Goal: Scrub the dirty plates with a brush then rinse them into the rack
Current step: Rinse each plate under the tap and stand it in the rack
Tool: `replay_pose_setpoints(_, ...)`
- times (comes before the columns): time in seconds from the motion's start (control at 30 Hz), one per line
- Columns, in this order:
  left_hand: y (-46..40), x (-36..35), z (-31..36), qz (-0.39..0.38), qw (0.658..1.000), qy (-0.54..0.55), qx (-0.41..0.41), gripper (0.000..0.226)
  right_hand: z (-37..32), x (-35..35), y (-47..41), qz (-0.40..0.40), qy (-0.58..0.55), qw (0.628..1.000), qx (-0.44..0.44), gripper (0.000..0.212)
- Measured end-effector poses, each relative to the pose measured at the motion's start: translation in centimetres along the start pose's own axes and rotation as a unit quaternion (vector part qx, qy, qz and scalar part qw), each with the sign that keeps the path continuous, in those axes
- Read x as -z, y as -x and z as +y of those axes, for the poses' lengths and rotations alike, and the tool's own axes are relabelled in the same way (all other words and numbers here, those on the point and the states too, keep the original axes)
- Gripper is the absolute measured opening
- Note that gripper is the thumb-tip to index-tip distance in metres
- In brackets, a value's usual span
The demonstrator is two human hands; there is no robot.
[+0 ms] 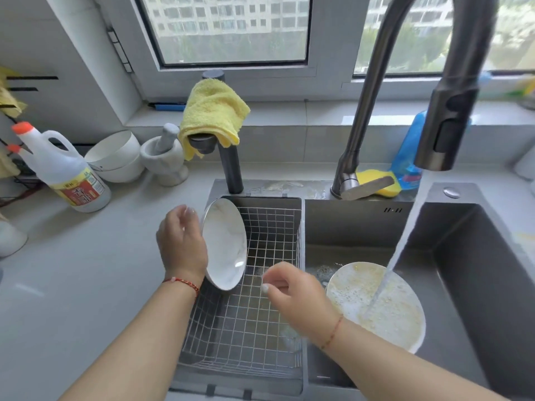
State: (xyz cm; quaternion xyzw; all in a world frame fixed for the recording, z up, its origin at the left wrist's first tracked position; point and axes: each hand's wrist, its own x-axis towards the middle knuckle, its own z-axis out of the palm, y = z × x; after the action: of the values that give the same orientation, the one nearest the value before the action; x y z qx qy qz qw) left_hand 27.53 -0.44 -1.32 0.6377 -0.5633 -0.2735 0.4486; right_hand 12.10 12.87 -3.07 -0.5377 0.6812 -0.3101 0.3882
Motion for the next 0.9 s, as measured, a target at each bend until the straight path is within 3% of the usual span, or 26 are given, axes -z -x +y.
replay_pose_setpoints(0.07, 2.7, -0.6, 2.3, 0.033, 0.996, 0.056, -0.056, 0.04, 2.1, 2.7, 2.0, 0.033, 0.019, 0.999, -0.021, 0.004)
replay_pose_setpoints(0.1, 4.3, -1.4, 3.1, 0.011, 0.994, 0.083, -0.076, 0.032, 3.5, 4.2, 2.9, 0.047, 0.04, 0.997, -0.043, 0.003)
replay_pose_setpoints(0.23, 11.1, -4.6, 5.2, -0.171, 0.974, 0.106, -0.101, 0.012, 9.4, 8.5, 4.4, 0.065, 0.149, 0.973, -0.164, 0.008)
replay_pose_setpoints(0.33, 15.1, -8.0, 5.1, -0.318, 0.947, 0.05, -0.023, 0.009, 13.6, 11.0, 4.9, 0.067, 0.215, 0.94, -0.257, 0.013)
replay_pose_setpoints(0.43, 17.2, -12.5, 2.7, -0.425, 0.89, -0.033, 0.165, 0.025, 16.7, 13.3, 5.3, 0.098, 0.208, 0.917, -0.325, 0.01)
replay_pose_setpoints(0.53, 17.7, -15.1, 0.4, -0.453, 0.841, -0.071, 0.289, 0.039, 18.5, 14.3, 4.8, 0.094, 0.19, 0.902, -0.377, 0.02)
replay_pose_setpoints(0.67, 18.8, -16.5, -1.3, -0.444, 0.818, -0.098, 0.352, 0.042, 21.1, 14.0, 4.0, 0.045, 0.187, 0.894, -0.404, 0.035)
replay_pose_setpoints(0.77, 19.2, -17.5, -1.7, -0.442, 0.818, -0.12, 0.35, 0.041, 21.8, 13.8, 3.6, 0.006, 0.205, 0.89, -0.407, 0.039)
replay_pose_setpoints(0.9, 19.2, -18.3, -1.5, -0.423, 0.837, -0.167, 0.304, 0.04, 22.1, 13.6, 2.8, -0.03, 0.312, 0.861, -0.4, 0.042)
